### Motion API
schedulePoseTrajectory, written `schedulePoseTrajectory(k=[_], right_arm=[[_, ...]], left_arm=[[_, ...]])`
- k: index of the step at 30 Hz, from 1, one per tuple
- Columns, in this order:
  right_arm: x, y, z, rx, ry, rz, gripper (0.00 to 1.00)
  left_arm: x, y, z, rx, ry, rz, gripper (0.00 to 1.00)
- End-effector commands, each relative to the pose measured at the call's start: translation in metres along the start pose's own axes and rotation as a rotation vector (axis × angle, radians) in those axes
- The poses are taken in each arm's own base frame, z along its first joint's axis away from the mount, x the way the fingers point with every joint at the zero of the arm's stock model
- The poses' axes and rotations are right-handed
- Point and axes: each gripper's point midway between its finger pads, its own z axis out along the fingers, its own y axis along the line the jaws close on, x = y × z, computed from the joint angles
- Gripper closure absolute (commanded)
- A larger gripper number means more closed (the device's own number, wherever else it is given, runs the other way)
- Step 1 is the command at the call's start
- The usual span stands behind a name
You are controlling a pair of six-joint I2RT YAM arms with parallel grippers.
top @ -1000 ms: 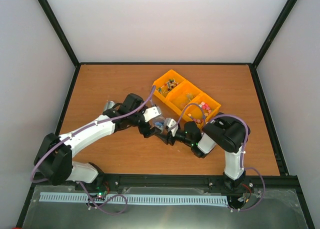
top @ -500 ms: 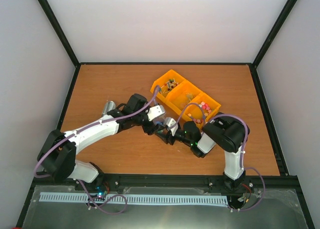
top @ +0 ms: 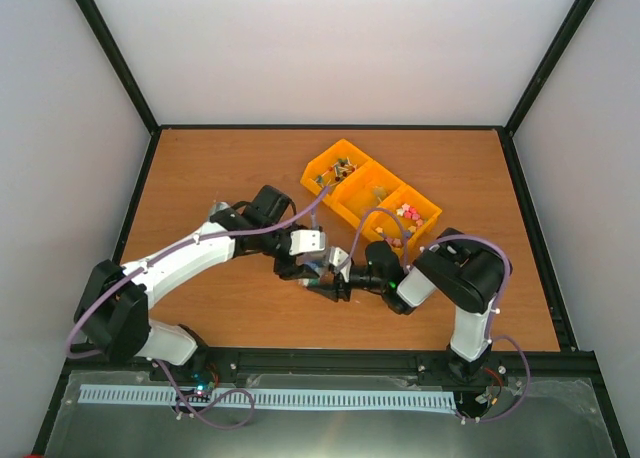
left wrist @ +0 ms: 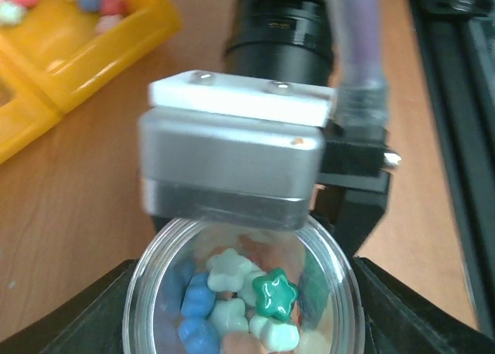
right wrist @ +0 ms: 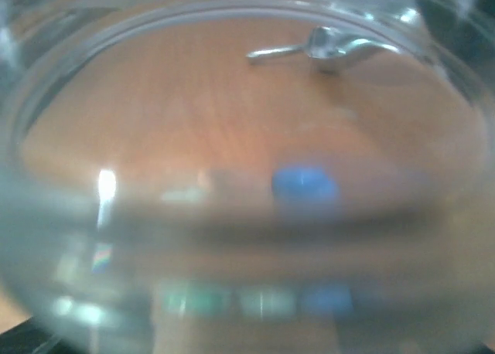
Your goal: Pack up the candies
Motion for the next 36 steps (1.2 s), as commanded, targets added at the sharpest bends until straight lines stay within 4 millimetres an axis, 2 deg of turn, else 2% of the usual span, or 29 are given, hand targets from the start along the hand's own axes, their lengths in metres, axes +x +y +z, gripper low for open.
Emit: schedulePoseTrajectory(k=[1,4,5,6,10,12,13,20,25,32,34,36], right_arm=[[-0.05,0.026,-0.005,-0.144,-0.151,-0.13,0.61],[-0.05,0.03,-0.006,-0.164,-0.152,-0.132,0.62],[-0.051,0.029,-0.006,-0.158,-0.152,-0.132,0.62],[-0.051,0.027,-0.006,-0.146,-0.15,-0.13,0.62],[-0.05,0.013,-0.005,-0.07,-0.14,-0.121,0.64],[-0.048,0.003,-0.004,-0.012,-0.13,-0.114,0.64],[-0.044,-0.013,-0.003,0.077,-0.115,-0.099,0.64],[-0.039,-0.044,-0.001,0.239,-0.106,-0.023,0.65],[-0.038,-0.05,0.001,0.263,-0.096,0.014,0.64],[-0.035,-0.05,0.004,0.253,-0.084,0.032,0.64],[-0.036,-0.048,0.004,0.243,-0.086,0.029,0.65],[-0.039,-0.047,0.004,0.235,-0.093,0.025,0.65]], left_arm=[[0.011,-0.074,-0.016,0.356,-0.01,0.217,0.39],[0.017,-0.08,-0.02,0.413,0.029,0.263,0.39],[0.016,-0.078,-0.021,0.413,0.039,0.26,0.35],[0.014,-0.073,-0.02,0.391,0.04,0.246,0.27],[-0.009,-0.036,-0.023,0.198,-0.065,0.094,0.13],[-0.016,-0.017,-0.027,0.09,-0.099,0.042,0.1],[-0.021,0.006,-0.028,-0.015,-0.118,-0.046,0.09],[-0.024,0.042,-0.025,-0.189,-0.174,-0.221,0.11],[-0.023,0.06,-0.026,-0.282,-0.177,-0.251,0.14],[-0.025,0.062,-0.02,-0.283,-0.185,-0.254,0.17],[-0.025,0.061,-0.019,-0.274,-0.18,-0.246,0.2],[-0.025,0.057,-0.018,-0.255,-0.175,-0.225,0.26]])
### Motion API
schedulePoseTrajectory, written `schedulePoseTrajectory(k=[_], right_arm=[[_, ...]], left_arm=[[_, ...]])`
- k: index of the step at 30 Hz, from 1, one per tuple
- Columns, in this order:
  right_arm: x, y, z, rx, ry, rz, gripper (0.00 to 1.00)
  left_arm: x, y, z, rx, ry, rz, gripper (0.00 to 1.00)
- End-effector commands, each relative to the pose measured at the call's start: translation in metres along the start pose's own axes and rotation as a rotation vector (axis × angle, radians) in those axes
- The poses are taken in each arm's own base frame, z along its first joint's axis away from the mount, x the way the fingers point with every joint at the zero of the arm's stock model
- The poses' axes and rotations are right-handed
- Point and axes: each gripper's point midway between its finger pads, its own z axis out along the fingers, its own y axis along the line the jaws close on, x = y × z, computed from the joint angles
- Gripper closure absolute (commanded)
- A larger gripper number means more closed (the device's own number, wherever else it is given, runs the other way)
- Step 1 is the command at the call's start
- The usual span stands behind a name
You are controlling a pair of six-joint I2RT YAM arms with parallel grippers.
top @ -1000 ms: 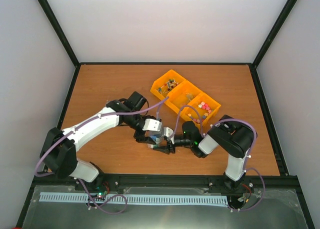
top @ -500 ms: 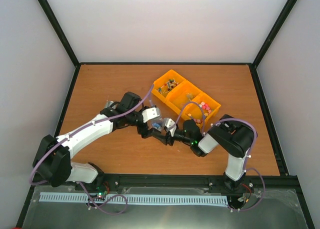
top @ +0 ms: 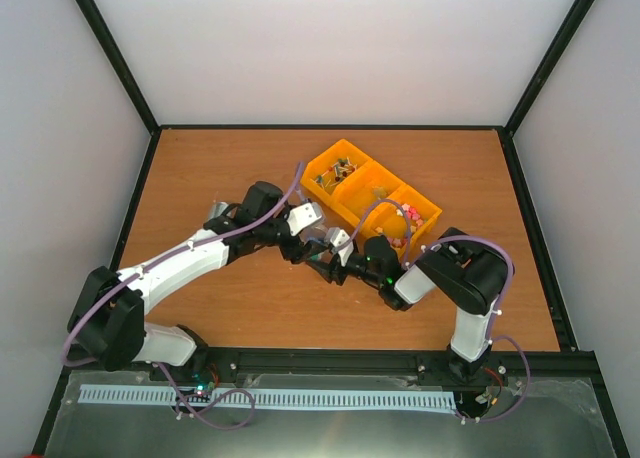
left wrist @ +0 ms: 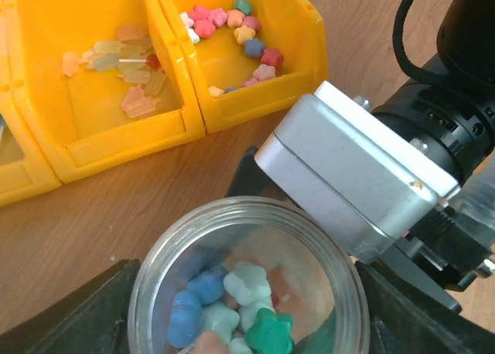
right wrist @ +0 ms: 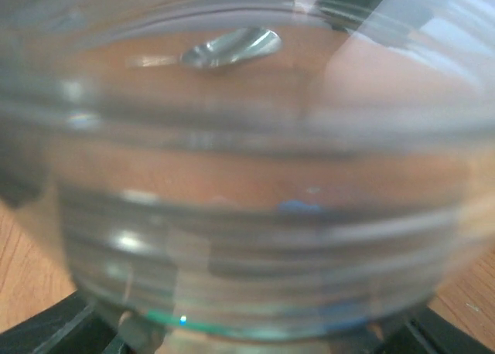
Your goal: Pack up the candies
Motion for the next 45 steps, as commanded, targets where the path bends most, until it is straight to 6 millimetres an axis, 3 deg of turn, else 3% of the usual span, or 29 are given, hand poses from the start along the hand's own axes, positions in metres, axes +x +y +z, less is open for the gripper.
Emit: schedulePoseTrajectory(k=[1,5,9,14,18,21,24,28,36,45], right_arm=[[-0.019,0.002,0.002,-0.019,-0.067,-0.024,0.64],[-0.024,0.015,-0.002,-0.087,-0.083,-0.049,0.65],[-0.029,0.032,-0.011,-0.186,-0.105,-0.093,0.65],[-0.037,0.052,-0.025,-0.331,-0.14,-0.098,0.66],[-0.044,0.063,-0.03,-0.408,-0.16,-0.087,0.68],[-0.045,0.06,-0.028,-0.387,-0.16,-0.073,0.68],[-0.047,0.052,-0.025,-0.343,-0.164,-0.072,0.68],[-0.044,0.032,-0.02,-0.223,-0.149,-0.059,0.69],[-0.031,-0.004,-0.004,-0.032,-0.086,0.024,0.69],[-0.025,-0.005,0.004,-0.018,-0.049,0.078,0.69]], left_arm=[[-0.009,-0.001,0.0,0.011,-0.023,0.029,0.3],[-0.002,-0.015,-0.003,0.082,0.007,0.108,0.41],[0.019,-0.051,-0.01,0.305,0.082,0.163,0.48],[0.032,-0.099,-0.036,0.593,0.072,0.268,0.48],[0.031,-0.114,-0.052,0.713,0.079,0.309,0.48],[0.018,-0.1,-0.046,0.635,0.071,0.278,0.42],[-0.003,-0.072,-0.039,0.455,-0.007,0.238,0.19],[-0.012,-0.047,-0.033,0.3,-0.007,0.149,0.0],[-0.02,-0.011,-0.021,0.072,-0.051,0.008,0.05],[-0.03,0.003,-0.012,-0.033,-0.049,0.031,0.16]])
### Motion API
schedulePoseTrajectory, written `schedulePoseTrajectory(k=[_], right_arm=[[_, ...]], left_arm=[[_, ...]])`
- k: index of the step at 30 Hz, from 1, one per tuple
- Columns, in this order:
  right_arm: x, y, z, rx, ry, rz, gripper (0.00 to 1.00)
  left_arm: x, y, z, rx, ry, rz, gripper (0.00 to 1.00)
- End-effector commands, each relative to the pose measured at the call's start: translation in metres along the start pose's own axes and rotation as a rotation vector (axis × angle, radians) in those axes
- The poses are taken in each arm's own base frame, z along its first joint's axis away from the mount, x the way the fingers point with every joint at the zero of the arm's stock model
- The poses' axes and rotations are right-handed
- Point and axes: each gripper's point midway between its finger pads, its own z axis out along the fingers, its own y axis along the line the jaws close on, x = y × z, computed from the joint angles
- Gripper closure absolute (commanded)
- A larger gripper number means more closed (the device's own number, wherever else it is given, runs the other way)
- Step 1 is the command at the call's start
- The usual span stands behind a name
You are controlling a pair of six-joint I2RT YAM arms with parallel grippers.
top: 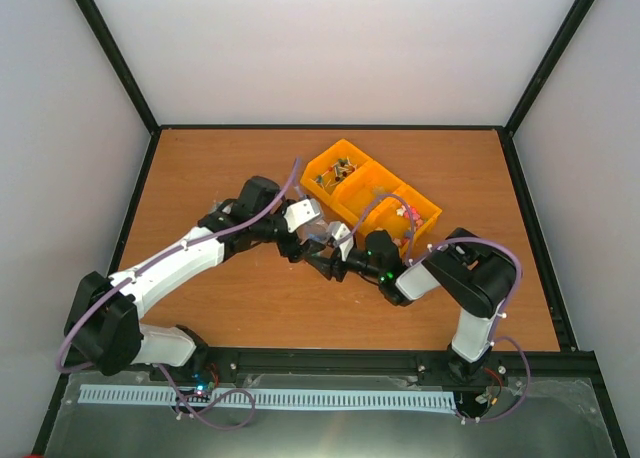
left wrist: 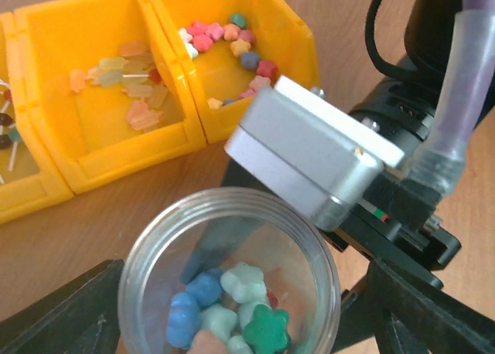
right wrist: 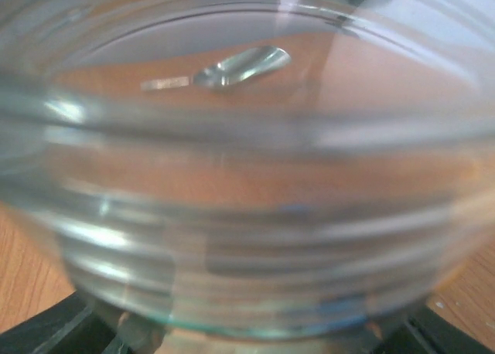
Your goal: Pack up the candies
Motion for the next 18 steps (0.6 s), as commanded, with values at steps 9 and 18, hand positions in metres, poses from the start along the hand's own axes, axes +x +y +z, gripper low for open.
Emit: schedulePoseTrajectory(k=[9,18], right_arm=[[-0.017,-0.001,0.003,0.015,-0.044,0.008,0.69],[-0.021,0.005,0.0,-0.014,-0.056,-0.013,0.7]], left_arm=[[-0.014,0.011,0.005,-0.082,-0.018,0.03,0.28],[-0.01,0.003,0.004,-0.046,-0.004,0.044,0.43]])
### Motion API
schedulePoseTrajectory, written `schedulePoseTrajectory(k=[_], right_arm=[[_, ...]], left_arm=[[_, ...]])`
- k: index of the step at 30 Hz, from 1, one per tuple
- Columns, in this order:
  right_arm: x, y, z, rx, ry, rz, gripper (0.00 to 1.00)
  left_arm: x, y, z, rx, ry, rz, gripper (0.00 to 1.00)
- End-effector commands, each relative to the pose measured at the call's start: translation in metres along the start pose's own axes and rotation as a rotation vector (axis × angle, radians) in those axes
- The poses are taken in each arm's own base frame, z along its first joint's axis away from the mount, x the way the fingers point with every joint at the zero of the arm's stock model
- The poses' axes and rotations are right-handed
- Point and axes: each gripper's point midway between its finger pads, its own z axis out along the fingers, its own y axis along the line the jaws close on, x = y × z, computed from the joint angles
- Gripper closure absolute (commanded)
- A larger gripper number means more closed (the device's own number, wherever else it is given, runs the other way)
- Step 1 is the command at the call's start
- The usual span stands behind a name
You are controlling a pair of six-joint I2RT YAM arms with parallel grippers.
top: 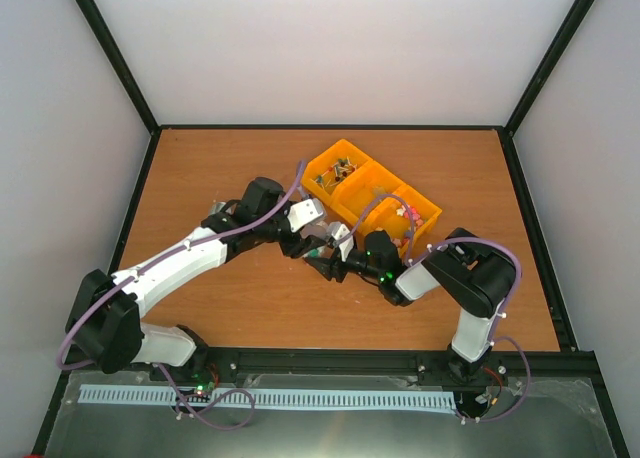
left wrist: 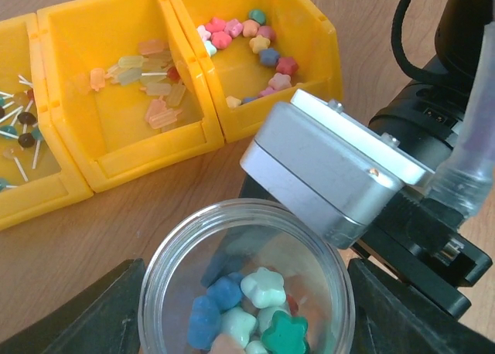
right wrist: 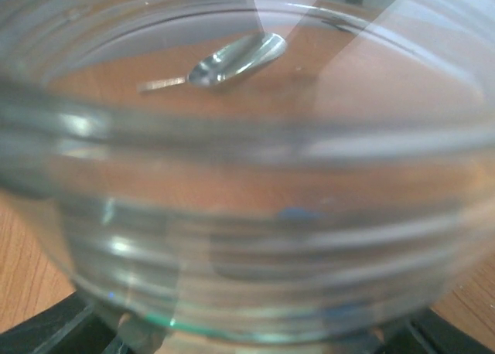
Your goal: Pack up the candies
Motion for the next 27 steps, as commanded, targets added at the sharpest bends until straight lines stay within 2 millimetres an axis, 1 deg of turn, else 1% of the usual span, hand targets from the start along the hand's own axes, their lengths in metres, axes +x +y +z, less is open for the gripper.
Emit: schedulePoseTrajectory(k=[1,2,4,6,9,10,12,15,17,20,21,22,23,25,27], right_arm=[[-0.028,0.009,-0.002,-0.039,-0.086,-0.046,0.7],[-0.03,0.012,-0.002,-0.055,-0.089,-0.054,0.7],[-0.035,0.021,-0.004,-0.101,-0.104,-0.079,0.7],[-0.042,0.032,-0.008,-0.165,-0.126,-0.108,0.7],[-0.049,0.047,-0.014,-0.256,-0.147,-0.147,0.7],[-0.05,0.053,-0.017,-0.292,-0.151,-0.158,0.7],[-0.052,0.066,-0.022,-0.367,-0.159,-0.174,0.71],[-0.054,0.077,-0.028,-0.434,-0.164,-0.176,0.71],[-0.057,0.077,-0.028,-0.438,-0.166,-0.17,0.71],[-0.057,0.067,-0.025,-0.384,-0.16,-0.159,0.72],[-0.056,0.062,-0.023,-0.356,-0.154,-0.156,0.73],[-0.054,0.056,-0.021,-0.322,-0.143,-0.153,0.74],[-0.052,0.05,-0.019,-0.288,-0.132,-0.151,0.74],[-0.047,0.037,-0.015,-0.214,-0.113,-0.157,0.74],[-0.042,0.023,-0.011,-0.137,-0.091,-0.159,0.74]], left_arm=[[-0.007,-0.005,-0.002,0.027,-0.011,0.03,0.45],[-0.007,-0.007,-0.002,0.04,-0.008,0.039,0.47],[-0.006,-0.018,-0.004,0.11,-0.001,0.067,0.48],[-0.001,-0.043,-0.014,0.274,0.012,0.085,0.49],[0.001,-0.083,-0.038,0.52,0.0,0.175,0.49],[0.004,-0.094,-0.046,0.585,-0.001,0.208,0.49],[0.008,-0.105,-0.054,0.673,0.011,0.252,0.48],[0.014,-0.11,-0.059,0.733,0.052,0.273,0.48],[0.011,-0.109,-0.062,0.74,0.05,0.269,0.41],[-0.005,-0.095,-0.058,0.657,-0.002,0.212,0.34],[-0.009,-0.086,-0.056,0.607,-0.014,0.193,0.29],[-0.017,-0.075,-0.05,0.533,-0.041,0.198,0.26],[-0.02,-0.067,-0.049,0.478,-0.054,0.195,0.24],[-0.026,-0.049,-0.044,0.347,-0.073,0.174,0.16],[-0.026,-0.031,-0.038,0.239,-0.06,0.123,0.11]])
